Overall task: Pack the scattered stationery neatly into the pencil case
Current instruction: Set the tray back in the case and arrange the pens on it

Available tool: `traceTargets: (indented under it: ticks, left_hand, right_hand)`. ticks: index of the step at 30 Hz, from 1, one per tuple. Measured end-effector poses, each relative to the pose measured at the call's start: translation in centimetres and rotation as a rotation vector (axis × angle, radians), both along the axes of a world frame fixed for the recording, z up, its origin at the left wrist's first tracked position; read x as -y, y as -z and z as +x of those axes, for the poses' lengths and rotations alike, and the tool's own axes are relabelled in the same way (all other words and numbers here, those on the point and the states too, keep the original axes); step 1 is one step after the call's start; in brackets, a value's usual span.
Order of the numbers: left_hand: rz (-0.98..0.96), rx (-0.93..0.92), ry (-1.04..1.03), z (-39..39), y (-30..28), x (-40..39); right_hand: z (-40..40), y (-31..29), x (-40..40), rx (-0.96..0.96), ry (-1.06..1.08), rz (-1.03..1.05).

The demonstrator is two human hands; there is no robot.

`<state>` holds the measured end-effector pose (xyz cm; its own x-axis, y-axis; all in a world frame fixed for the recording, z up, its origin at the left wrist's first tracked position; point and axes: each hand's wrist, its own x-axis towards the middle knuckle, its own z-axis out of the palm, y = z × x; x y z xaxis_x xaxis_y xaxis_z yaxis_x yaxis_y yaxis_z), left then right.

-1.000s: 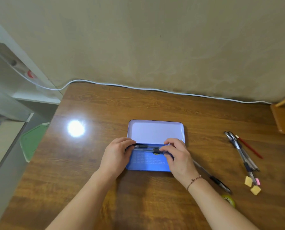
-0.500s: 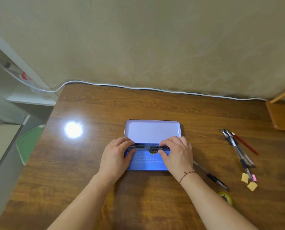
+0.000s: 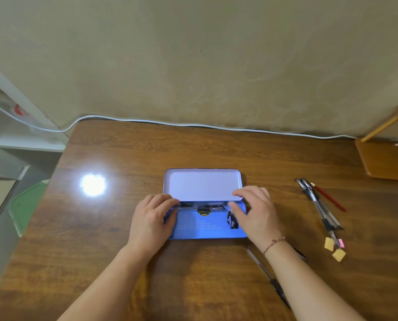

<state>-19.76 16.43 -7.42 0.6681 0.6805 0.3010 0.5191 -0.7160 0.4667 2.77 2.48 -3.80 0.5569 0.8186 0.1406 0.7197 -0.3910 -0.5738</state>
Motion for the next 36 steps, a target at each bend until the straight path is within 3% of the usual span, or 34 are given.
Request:
traceTargets:
  ticks: [6, 10, 14, 17, 21, 24, 29, 32, 34, 36]
  left_hand:
    - [-0.157, -0.096, -0.003, 0.7, -0.6, -0.2]
    - [-0.197, -0.089, -0.055, 1.3, -0.3, 0.0]
    - [-0.271, -0.06, -0.091, 1.4, -0.2, 0.1]
    - [-0.282, -0.03, -0.107, 1.2, -0.3, 0.6]
    - [-0.283, -0.003, -0.141, 1.2, -0.2, 1.3]
    - [-0.294, -0.005, -0.12, 1.1, -0.3, 1.2]
    - [-0.212, 0.143, -0.098, -0.2, -1.3, 1.9]
    - [-0.03, 0.11, 0.123, -0.6, -2.1, 2.5]
    - [0.091, 0.049, 0.22, -0.5, -1.9, 2.6]
    - [0.064, 0.112, 0.161, -0.3, -1.8, 2.7]
  right_hand:
    - [8.8, -0.5, 8.4, 0.168, 0.649, -0.308]
    - [10.3, 0.0, 10.0, 0.138, 0.708, -0.451]
    - [9.9, 0.1, 10.1, 0.213, 0.67, -0.424]
    - [8.7, -0.7, 9.5, 0.208, 0.585, -0.21]
    - [3.4, -2.1, 6.0, 0.1, 0.144, 0.046]
    - [-0.6, -1.3, 3.2, 0.139, -0.126, 0.042]
    - [-4.6, 0.0, 0.7, 0.264, -0.331, -0.045]
    - [-5.6, -0.2, -0.3, 0.268, -0.404, -0.067]
    - [-5.9, -1.3, -0.7, 0.086, -0.418, -0.026]
    - [-5.8, -2.6, -0.5, -0.291, -0.291, 0.048]
